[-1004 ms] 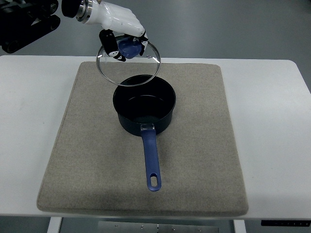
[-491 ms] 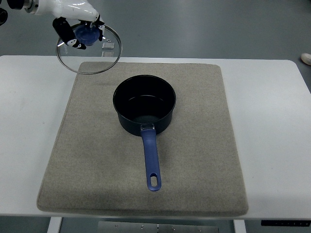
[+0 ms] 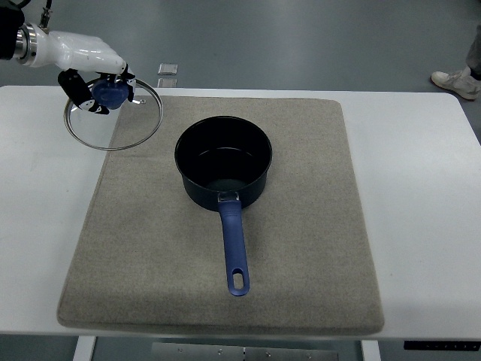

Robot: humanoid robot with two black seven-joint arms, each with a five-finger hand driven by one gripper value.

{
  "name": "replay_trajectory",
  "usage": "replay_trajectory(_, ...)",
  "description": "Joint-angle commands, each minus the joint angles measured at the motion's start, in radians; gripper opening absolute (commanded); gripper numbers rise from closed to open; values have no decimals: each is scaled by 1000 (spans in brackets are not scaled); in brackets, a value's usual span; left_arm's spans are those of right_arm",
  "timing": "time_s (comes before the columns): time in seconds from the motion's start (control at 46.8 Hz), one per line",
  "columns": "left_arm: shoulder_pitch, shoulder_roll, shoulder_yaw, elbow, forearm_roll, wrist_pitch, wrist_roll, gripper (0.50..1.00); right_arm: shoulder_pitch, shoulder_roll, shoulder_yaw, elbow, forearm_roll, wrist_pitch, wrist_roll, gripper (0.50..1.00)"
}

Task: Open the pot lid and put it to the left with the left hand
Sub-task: 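Carry the lid beside the pot and lower it onto the pad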

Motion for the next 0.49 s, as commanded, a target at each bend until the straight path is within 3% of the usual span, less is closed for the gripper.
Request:
replay_trajectory(0.0, 16, 0, 0, -1, -3, 19, 0, 500, 0, 0, 0, 0, 0, 0, 0, 917)
replay_trajectory(0.47, 101, -15, -14, 4, -71, 109, 0, 500, -2, 0, 0, 0, 0, 0, 0, 917)
